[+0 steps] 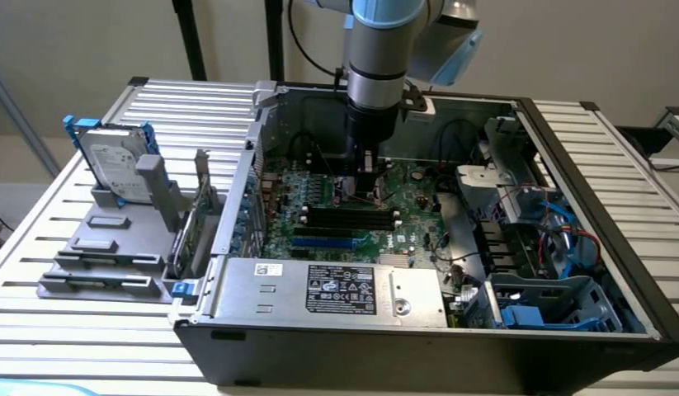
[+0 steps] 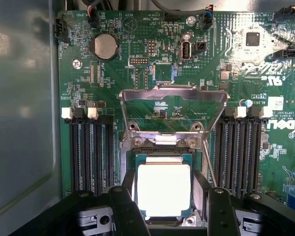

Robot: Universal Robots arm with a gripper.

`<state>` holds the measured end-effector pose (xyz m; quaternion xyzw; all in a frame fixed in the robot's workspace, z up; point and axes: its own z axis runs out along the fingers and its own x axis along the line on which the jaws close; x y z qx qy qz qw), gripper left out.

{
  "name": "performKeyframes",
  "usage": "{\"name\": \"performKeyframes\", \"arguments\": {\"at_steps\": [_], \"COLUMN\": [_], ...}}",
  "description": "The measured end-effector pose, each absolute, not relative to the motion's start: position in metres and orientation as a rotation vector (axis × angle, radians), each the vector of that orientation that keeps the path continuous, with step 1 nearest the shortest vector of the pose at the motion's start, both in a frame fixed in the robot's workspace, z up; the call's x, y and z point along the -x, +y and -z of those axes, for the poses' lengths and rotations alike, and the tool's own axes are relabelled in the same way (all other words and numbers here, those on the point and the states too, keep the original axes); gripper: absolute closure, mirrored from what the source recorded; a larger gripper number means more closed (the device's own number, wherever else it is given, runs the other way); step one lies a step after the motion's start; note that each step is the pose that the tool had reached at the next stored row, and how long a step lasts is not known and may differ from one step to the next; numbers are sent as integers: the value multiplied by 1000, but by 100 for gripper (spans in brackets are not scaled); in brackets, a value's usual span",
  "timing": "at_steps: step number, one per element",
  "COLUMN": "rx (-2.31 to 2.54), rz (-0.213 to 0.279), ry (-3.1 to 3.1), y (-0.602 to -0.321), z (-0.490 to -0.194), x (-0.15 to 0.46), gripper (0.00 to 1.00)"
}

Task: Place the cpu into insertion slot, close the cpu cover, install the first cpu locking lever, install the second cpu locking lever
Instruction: 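Place the cpu into insertion slot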

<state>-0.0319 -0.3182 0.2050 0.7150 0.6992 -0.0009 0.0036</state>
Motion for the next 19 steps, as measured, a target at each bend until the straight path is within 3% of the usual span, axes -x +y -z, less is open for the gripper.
{"name": "performKeyframes", "arguments": {"at_steps": [19], "rx": [-2255], "rz": [11], "ry": [2171], "y": [-318], "z": [-199], "x": [32], "gripper": [45]}}
